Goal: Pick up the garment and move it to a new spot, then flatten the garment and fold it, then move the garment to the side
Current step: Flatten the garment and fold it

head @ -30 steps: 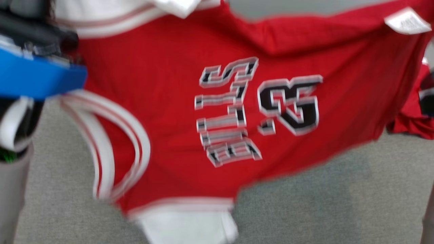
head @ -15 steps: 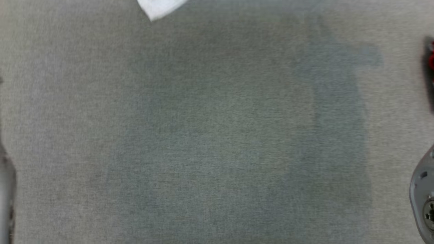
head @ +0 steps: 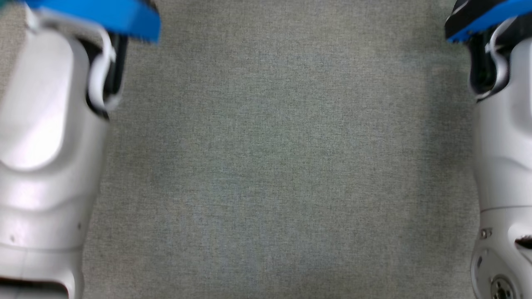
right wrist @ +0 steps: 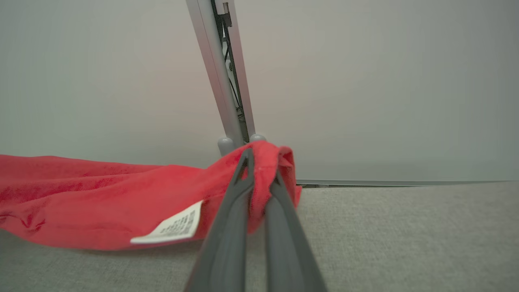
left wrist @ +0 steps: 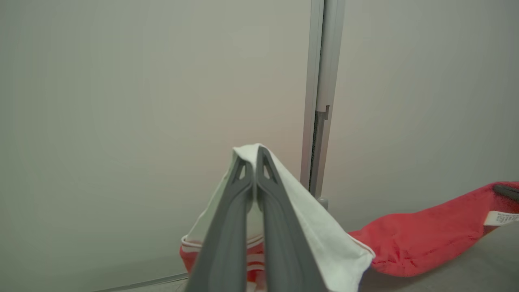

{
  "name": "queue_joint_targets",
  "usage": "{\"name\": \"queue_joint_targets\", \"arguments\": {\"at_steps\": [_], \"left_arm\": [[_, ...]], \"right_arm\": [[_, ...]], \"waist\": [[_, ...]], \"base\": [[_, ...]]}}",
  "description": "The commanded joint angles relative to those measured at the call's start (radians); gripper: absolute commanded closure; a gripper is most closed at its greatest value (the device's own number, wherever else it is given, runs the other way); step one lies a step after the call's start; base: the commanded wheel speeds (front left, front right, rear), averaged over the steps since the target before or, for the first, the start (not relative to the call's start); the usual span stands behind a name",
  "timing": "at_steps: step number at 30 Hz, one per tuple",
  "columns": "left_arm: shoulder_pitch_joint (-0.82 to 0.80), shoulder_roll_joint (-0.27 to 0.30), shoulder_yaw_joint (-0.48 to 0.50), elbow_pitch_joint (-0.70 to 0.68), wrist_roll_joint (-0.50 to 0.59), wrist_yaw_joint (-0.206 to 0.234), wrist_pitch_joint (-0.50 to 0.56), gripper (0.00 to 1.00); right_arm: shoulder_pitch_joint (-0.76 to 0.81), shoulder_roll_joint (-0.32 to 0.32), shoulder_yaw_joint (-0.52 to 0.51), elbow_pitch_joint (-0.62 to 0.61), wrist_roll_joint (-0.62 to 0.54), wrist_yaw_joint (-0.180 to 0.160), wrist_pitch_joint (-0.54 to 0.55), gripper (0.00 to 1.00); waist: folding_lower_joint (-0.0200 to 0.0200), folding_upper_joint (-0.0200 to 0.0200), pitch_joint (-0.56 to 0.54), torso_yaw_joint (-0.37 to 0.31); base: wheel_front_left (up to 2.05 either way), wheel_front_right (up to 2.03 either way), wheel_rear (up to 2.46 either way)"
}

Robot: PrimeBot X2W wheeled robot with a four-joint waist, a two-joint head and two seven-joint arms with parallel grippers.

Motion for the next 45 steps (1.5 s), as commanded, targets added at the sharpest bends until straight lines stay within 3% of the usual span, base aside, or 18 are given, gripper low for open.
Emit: {"name": "queue_joint_targets", "arguments": {"at_steps": [1,8,17,29,35,39,45], "left_arm": [[0.041,0.001,0.000,-0.013,-0.009,-0.003,-0.014,1.00],[0.327,0.030,0.036,-0.159,-0.062,0.026,-0.059,1.00],[0.680,0.064,0.074,-0.424,-0.080,0.110,-0.066,1.00],[1.083,0.117,0.052,-0.670,-0.081,0.215,0.026,1.00],[1.220,0.160,0.038,-0.757,-0.103,0.237,0.110,1.00],[1.263,0.173,0.029,-0.765,-0.125,0.234,0.150,1.00],[1.225,0.153,-0.007,-0.658,-0.155,0.190,0.152,1.00]], "right_arm": [[0.023,-0.001,0.005,0.008,0.019,0.000,-0.026,1.00],[0.155,0.005,0.088,-0.010,0.165,0.000,-0.136,1.00],[0.470,-0.018,0.151,-0.218,0.331,0.000,-0.162,1.00],[0.992,0.015,0.102,-0.625,0.360,0.000,-0.049,1.00],[1.221,0.021,0.075,-0.787,0.421,0.000,0.044,1.00],[1.290,0.021,0.088,-0.783,0.435,0.000,0.097,1.00],[1.235,0.021,0.113,-0.663,0.404,0.000,0.134,1.00]], "waist": [[-0.0002,0.0000,-0.002,-0.002],[-0.0002,0.0000,-0.047,-0.033],[-0.0002,0.0000,-0.200,-0.041],[-0.0002,0.0000,-0.469,-0.037],[-0.0002,0.0000,-0.517,-0.030],[-0.0002,0.0000,-0.516,-0.036],[-0.0002,0.0000,-0.494,-0.042]], "base": [[0.00,0.00,0.00],[0.00,0.00,0.00],[0.00,0.00,0.00],[0.00,0.00,0.00],[0.00,0.00,0.00],[0.00,0.00,0.00],[0.00,0.00,0.00]]}}
